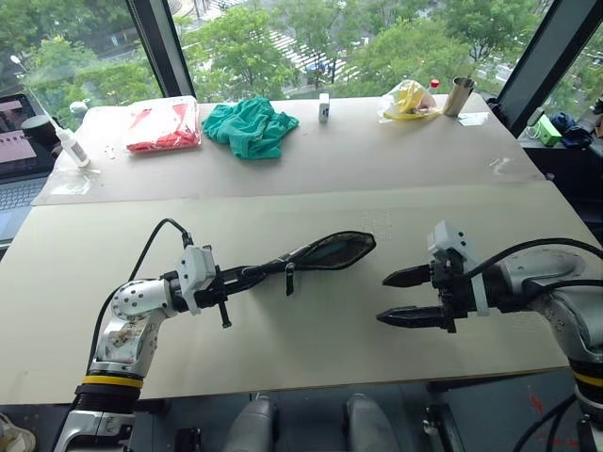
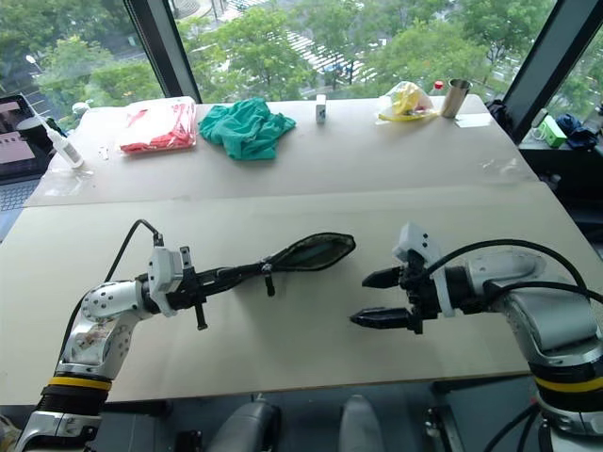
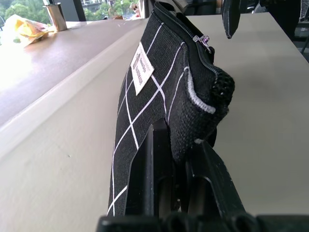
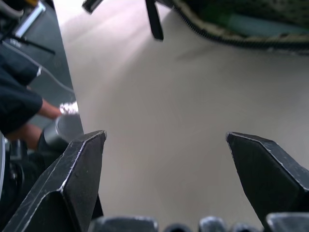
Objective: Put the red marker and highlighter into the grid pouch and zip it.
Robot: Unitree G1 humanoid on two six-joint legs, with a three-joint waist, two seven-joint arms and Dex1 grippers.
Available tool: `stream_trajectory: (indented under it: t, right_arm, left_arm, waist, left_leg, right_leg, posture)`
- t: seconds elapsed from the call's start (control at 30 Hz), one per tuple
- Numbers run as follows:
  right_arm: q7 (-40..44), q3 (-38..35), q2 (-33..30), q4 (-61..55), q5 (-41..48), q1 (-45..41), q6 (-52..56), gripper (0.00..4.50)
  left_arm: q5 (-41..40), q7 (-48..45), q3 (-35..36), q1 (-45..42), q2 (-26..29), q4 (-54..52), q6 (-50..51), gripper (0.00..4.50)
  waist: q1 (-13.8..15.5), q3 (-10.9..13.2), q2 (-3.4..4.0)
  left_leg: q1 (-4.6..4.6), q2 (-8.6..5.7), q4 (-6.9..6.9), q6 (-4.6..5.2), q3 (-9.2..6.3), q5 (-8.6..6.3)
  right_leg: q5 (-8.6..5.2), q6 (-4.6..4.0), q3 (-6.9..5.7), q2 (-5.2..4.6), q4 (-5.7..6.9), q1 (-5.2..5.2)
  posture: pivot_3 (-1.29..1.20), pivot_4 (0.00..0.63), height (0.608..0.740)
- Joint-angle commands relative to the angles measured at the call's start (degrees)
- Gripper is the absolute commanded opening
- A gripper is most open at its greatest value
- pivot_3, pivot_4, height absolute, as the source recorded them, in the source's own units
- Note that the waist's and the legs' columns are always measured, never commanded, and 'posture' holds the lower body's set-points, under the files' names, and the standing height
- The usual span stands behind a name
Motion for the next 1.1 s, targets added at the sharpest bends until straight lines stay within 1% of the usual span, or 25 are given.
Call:
stream_trajectory:
  t: [0.03,0.13,0.23,0.47,0.63,0.77,0.83,0.87,0.9,0.93,0.97,1.03,1.1]
  right_arm:
    - [-8.77,1.34,7.29,-2.63,4.31,-1.25,6.78,4.41]
    - [-16.04,2.74,15.95,-1.34,5.63,-4.11,11.59,4.41]
    - [-21.33,3.33,22.37,0.17,6.47,-6.76,15.43,4.41]
    - [-31.3,5.53,32.73,4.9,5.31,-14.02,18.91,4.41]
    - [-35.11,6.38,36.73,7.84,4.95,-18.06,18.04,4.41]
    - [-34.99,7.22,36.13,8.11,5.59,-19.16,17.57,4.41]
    - [-34.62,7.33,34.92,7.94,5.82,-19.16,17.62,3.88]
    - [-34.34,7.44,34.17,7.85,5.86,-19.12,17.51,3.7]
    - [-34.07,7.31,33.56,7.78,6.06,-19.14,17.48,3.26]
    - [-33.87,7.17,33.13,7.72,6.28,-19.17,17.46,3.07]
    - [-33.65,7.19,32.69,7.6,6.45,-19.22,17.25,2.65]
    - [-33.45,7.39,32.12,7.52,6.63,-19.36,16.86,2.04]
    - [-33.27,7.72,31.68,7.42,6.76,-19.36,16.51,1.24]
  left_arm:
    - [-0.91,-0.14,0.54,-1.2,-0.04,-0.22,-0.22,0.0]
    - [-0.73,-0.38,0.37,-1.85,-0.27,0.68,-0.68,0.0]
    - [-0.65,-0.54,0.23,-2.08,-0.44,1.18,-1.02,0.0]
    - [-0.37,-0.55,-0.06,-2.05,-0.87,1.55,-1.43,0.0]
    - [0.0,-0.44,-0.42,-2.64,-1.32,1.87,-1.41,0.0]
    - [0.17,-0.46,-0.55,-3.24,-1.58,2.24,-1.36,0.0]
    - [0.31,-0.46,-0.57,-3.44,-1.61,2.44,-1.45,0.0]
    - [0.38,-0.42,-0.57,-3.5,-1.62,2.51,-1.49,0.0]
    - [0.43,-0.37,-0.56,-3.55,-1.63,2.53,-1.51,0.0]
    - [0.45,-0.31,-0.56,-3.59,-1.63,2.51,-1.5,0.0]
    - [0.48,-0.25,-0.54,-3.62,-1.63,2.47,-1.49,0.0]
    - [0.5,-0.18,-0.52,-3.67,-1.62,2.44,-1.49,0.0]
    - [0.52,-0.12,-0.53,-3.68,-1.64,2.38,-1.52,0.0]
  waist:
    - [0.14,0.0,0.01]
    - [0.13,0.0,0.01]
    - [0.17,0.0,0.01]
    - [-0.12,0.0,0.02]
    - [-0.32,-0.01,0.03]
    - [-0.39,-0.01,0.03]
    - [-0.51,-0.01,0.03]
    - [-0.58,-0.01,0.03]
    - [-0.65,-0.01,0.03]
    - [-0.81,-0.01,0.03]
    - [-1.03,-0.01,0.03]
    - [-1.39,-0.01,0.03]
    - [-1.53,-0.01,0.03]
  left_leg:
    - [-0.06,-0.04,0.0,0.0,0.01,0.0]
    - [-0.12,-0.06,0.04,-0.04,0.0,0.02]
    - [-0.12,-0.07,0.02,-0.08,-0.06,0.04]
    - [-0.15,-0.09,-0.01,-0.15,-0.12,0.09]
    - [-0.14,-0.1,-0.02,-0.18,-0.15,0.11]
    - [-0.15,-0.1,-0.03,-0.18,-0.18,0.11]
    - [-0.15,-0.11,-0.03,-0.18,-0.18,0.1]
    - [-0.16,-0.11,-0.03,-0.18,-0.18,0.1]
    - [-0.16,-0.1,-0.03,-0.18,-0.18,0.1]
    - [-0.16,-0.1,-0.04,-0.18,-0.18,0.1]
    - [-0.16,-0.1,-0.05,-0.17,-0.18,0.1]
    - [-0.16,-0.09,-0.08,-0.17,-0.19,0.1]
    - [-0.15,-0.08,-0.1,-0.17,-0.19,0.1]
  right_leg:
    - [0.0,0.0,0.02,-0.02,0.01,-0.07]
    - [0.0,0.0,0.03,-0.04,0.01,-0.12]
    - [0.0,-0.01,0.01,-0.04,0.03,-0.14]
    - [0.0,-0.01,-0.01,-0.04,0.07,-0.2]
    - [0.0,-0.01,-0.01,-0.04,0.1,-0.21]
    - [0.0,-0.01,-0.03,-0.04,0.1,-0.21]
    - [0.0,-0.01,-0.03,-0.04,0.1,-0.21]
    - [0.0,-0.01,-0.03,-0.04,0.1,-0.21]
    - [0.0,-0.01,-0.03,-0.04,0.1,-0.21]
    - [0.0,-0.01,-0.03,-0.04,0.1,-0.21]
    - [0.0,-0.01,-0.04,-0.04,0.1,-0.22]
    - [0.0,-0.01,-0.04,-0.04,0.11,-0.22]
    - [0.0,-0.01,-0.05,-0.04,0.11,-0.23]
  posture:
    - [0.0,0.15,0.74]
    - [0.0,0.15,0.74]
    - [0.0,0.15,0.74]
    - [0.0,0.15,0.74]
    - [0.0,0.15,0.74]
    - [0.0,0.15,0.74]
    - [0.0,0.15,0.74]
    - [0.0,0.15,0.74]
    - [0.0,0.15,0.74]
    - [0.0,0.15,0.74]
    - [0.0,0.15,0.74]
    - [0.0,0.15,0.74]
    - [0.0,0.15,0.74]
